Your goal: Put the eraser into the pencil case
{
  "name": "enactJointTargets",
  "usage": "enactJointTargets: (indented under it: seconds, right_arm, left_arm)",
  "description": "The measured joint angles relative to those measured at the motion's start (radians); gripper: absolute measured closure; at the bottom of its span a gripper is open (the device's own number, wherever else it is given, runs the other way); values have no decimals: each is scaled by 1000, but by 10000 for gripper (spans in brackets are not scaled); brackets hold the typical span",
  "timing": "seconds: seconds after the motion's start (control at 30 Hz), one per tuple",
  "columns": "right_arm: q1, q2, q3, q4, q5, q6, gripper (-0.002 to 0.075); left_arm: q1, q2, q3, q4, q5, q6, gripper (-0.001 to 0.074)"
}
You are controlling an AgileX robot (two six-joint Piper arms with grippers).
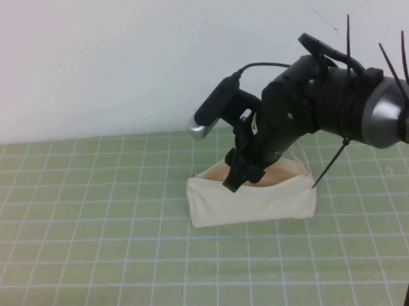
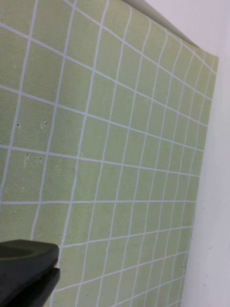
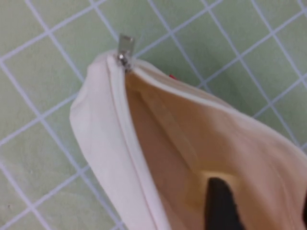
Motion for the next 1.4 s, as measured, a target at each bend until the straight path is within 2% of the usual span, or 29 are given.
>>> enactJointTargets:
  seconds: [0.1, 0.2, 0.3, 0.43, 0.53, 0.77, 0.93, 1.0, 1.1, 1.23, 1.4]
  right_arm:
    - [0, -2, -2, 0, 20, 28, 336]
    - [0, -36, -2, 0, 61, 69, 351]
    - [0, -124, 5, 0, 77, 137, 438]
    - [0, -308, 105, -27, -2, 263, 635]
    - [0, -458, 220, -35, -90, 308, 702]
    - [0, -763, 417, -17, -110, 333, 726]
    - [0, -922, 508, -47, 91, 333, 727]
    - [0, -1005, 564, -53, 101, 283, 727]
    - [0, -1136, 670, -95, -10, 252, 727]
    - [0, -1300, 839, -172, -167, 299, 727]
    - [0, -1494, 1048, -192, -207, 335, 727]
  left_arm:
    - [0, 0, 0, 0, 0, 0, 738]
    - [0, 0, 0, 0, 0, 0, 738]
    - [0, 0, 0, 0, 0, 0, 738]
    - [0, 0, 0, 0, 0, 0, 738]
    - [0, 0, 0, 0, 0, 0, 738]
    - [0, 0, 0, 0, 0, 0, 738]
    - [0, 0, 0, 0, 0, 0, 738]
    - [0, 0, 0, 0, 0, 0, 738]
    - [0, 0, 0, 0, 0, 0, 738]
    - [0, 0, 0, 0, 0, 0, 738]
    - [0, 0, 0, 0, 0, 0, 738]
